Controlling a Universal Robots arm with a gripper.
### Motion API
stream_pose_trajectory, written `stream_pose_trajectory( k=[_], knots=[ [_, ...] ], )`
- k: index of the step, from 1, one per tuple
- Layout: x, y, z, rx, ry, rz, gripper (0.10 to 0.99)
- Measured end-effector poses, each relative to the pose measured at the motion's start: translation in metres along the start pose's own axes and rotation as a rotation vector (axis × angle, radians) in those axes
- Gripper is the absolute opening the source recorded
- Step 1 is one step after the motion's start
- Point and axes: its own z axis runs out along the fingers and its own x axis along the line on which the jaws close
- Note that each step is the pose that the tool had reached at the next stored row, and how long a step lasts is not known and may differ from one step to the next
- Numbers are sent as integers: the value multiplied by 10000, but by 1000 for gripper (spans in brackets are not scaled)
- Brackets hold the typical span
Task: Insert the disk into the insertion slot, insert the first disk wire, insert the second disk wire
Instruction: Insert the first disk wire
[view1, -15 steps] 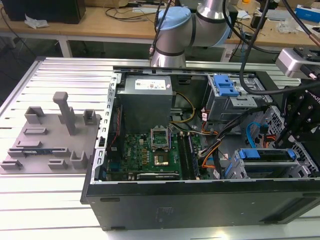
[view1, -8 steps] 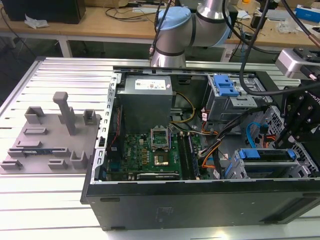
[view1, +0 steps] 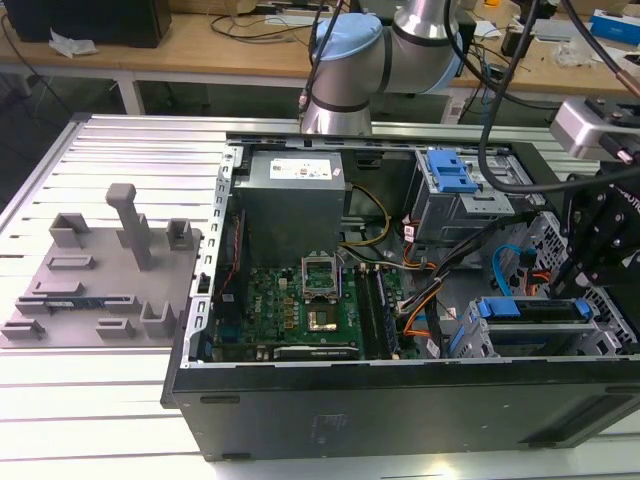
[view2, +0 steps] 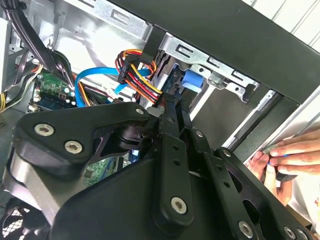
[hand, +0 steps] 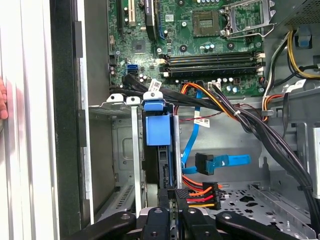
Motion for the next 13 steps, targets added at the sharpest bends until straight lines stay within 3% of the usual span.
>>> stream_pose_trajectory(
  k=[13],
  knots=[
    [1, -1, 31, 0, -1, 0, 165]
  ],
)
